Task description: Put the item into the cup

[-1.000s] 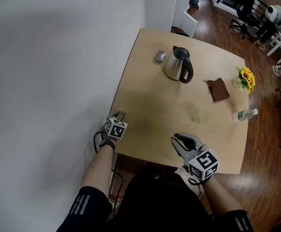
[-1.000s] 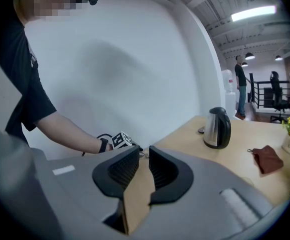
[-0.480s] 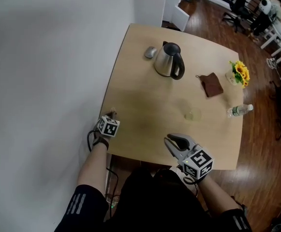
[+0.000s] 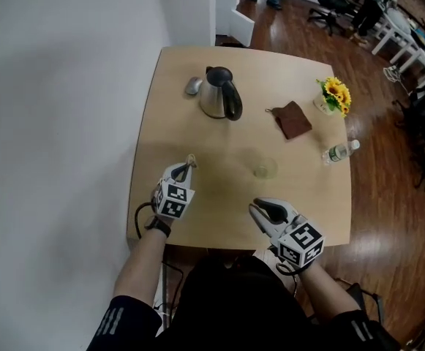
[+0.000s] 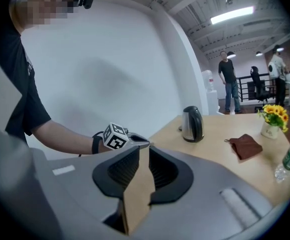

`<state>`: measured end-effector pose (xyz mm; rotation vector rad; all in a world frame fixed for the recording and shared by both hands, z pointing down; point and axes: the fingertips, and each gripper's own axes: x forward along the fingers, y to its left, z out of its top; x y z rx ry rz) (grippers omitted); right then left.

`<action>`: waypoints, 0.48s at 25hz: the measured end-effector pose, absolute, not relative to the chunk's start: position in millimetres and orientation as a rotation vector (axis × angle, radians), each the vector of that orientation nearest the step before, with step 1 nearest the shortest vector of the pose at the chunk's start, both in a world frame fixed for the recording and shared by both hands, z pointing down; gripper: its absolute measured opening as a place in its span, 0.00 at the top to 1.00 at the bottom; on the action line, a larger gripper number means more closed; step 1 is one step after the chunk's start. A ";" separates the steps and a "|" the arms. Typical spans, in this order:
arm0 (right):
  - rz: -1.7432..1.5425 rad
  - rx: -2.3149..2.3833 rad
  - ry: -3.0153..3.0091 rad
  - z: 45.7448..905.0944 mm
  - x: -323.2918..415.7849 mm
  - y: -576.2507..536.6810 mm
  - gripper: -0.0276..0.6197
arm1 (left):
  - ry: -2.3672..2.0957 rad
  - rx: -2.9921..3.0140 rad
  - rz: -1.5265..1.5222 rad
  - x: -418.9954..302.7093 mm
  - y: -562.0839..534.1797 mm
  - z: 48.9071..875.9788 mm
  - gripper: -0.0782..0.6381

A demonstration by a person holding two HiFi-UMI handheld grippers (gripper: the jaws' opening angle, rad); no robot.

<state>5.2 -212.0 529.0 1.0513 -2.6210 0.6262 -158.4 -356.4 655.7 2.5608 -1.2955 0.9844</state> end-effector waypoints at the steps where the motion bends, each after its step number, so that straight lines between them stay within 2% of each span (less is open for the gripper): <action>1: 0.628 1.071 -2.617 529.6 15.4 -210.7 0.85 | -1.256 2.608 0.967 -132.0 -356.7 647.3 0.90; 6: 0.658 1.169 -2.597 533.7 64.0 -201.4 0.85 | -1.017 2.761 0.959 -14.4 -347.2 634.4 0.90; 12: 0.700 1.241 -2.584 538.9 107.9 -188.9 0.85 | -0.801 2.818 1.088 71.5 -330.5 655.7 0.90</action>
